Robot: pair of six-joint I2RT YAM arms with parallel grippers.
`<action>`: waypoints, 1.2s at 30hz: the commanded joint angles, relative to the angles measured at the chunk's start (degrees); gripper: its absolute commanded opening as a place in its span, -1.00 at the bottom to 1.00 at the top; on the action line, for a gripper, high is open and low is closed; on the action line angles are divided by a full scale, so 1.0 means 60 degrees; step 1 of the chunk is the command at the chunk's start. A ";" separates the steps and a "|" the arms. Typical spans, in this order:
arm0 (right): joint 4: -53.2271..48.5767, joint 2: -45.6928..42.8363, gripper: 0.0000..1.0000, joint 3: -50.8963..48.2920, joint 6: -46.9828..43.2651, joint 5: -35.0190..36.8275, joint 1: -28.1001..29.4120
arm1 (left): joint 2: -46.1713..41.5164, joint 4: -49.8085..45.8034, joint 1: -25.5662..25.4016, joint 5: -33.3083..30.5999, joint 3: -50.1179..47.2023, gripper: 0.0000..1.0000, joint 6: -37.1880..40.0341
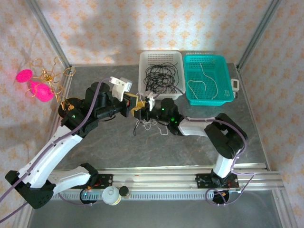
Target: Untangle the cables
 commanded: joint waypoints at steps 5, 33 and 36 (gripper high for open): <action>0.0275 0.1015 -0.20 -0.0813 0.0414 0.0967 0.0199 | -0.0055 0.0097 -0.0114 0.0124 0.1506 -1.00 0.0326; -0.2748 -0.4739 0.03 -0.3367 0.1187 0.1234 -0.0597 | 0.0510 0.0730 -0.0114 -0.0362 0.1909 -1.00 0.0616; -0.3676 -0.5715 0.08 -0.3410 0.1176 0.1098 -0.0745 | 0.0576 0.0848 -0.0114 -0.0390 0.1827 -1.00 0.0602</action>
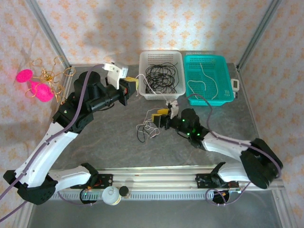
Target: Untangle the cables
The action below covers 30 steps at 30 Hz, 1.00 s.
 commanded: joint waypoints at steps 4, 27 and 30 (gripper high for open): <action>-0.2338 -0.2034 0.15 -0.0221 0.0234 -0.0519 -0.0200 | 0.0211 0.0412 -0.0056 -0.0200 -0.0059 -1.00 0.0264; -0.5809 -0.1825 0.28 0.2706 0.7363 -0.3486 -0.2225 | 0.0384 0.0698 -0.0056 -0.0428 -0.0848 -1.00 0.1348; -0.5597 -0.1385 0.29 0.2970 0.7876 -0.3914 -0.2225 | 0.0431 0.0607 -0.0056 -0.0444 -0.0848 -1.00 0.1454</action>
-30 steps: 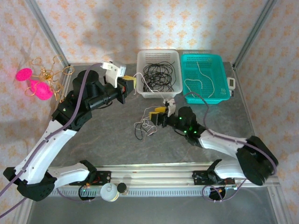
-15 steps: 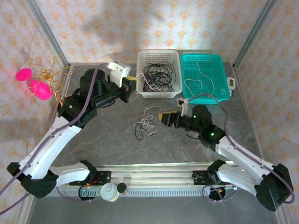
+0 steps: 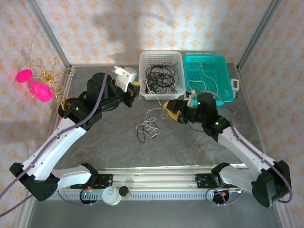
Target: Untangle the cables
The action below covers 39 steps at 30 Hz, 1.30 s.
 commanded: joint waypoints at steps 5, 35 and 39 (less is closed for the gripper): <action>0.0088 0.0623 0.30 0.0790 0.1124 -0.0800 -0.0014 | 0.0191 0.0204 -0.0055 -0.0079 -0.0076 -1.00 0.0337; -0.0477 0.1889 -0.74 0.1327 0.0153 -0.0803 0.0274 | 0.0367 0.0109 -0.0070 -0.0046 0.0010 -1.00 0.0351; -0.0612 0.1758 -0.82 0.1229 0.0073 -0.0783 0.0264 | 0.0414 0.0062 -0.0069 -0.0433 -0.0006 -1.00 0.0345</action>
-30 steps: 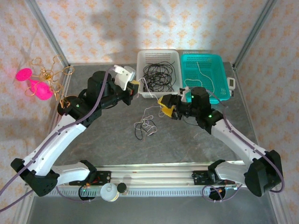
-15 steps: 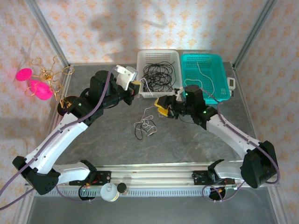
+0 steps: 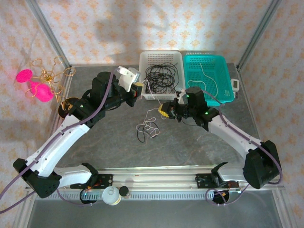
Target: Untangle the cables
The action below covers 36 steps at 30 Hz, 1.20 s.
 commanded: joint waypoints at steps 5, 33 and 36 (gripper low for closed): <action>-0.0097 -0.0409 -1.00 -0.0058 -0.0301 -0.0061 -0.0031 | 0.0192 -0.0064 -0.0070 -0.0709 0.0107 -1.00 0.0088; -0.4741 -0.1342 -1.00 0.3875 -0.5541 0.2906 -0.2268 | -0.0175 -0.0260 -0.0055 -0.3782 -0.0898 -1.00 0.0355; -0.4729 -0.1374 -1.00 0.3964 -0.5511 0.2775 -0.2367 | -0.0295 -0.0429 -0.0055 -0.3619 -0.0986 -1.00 0.0590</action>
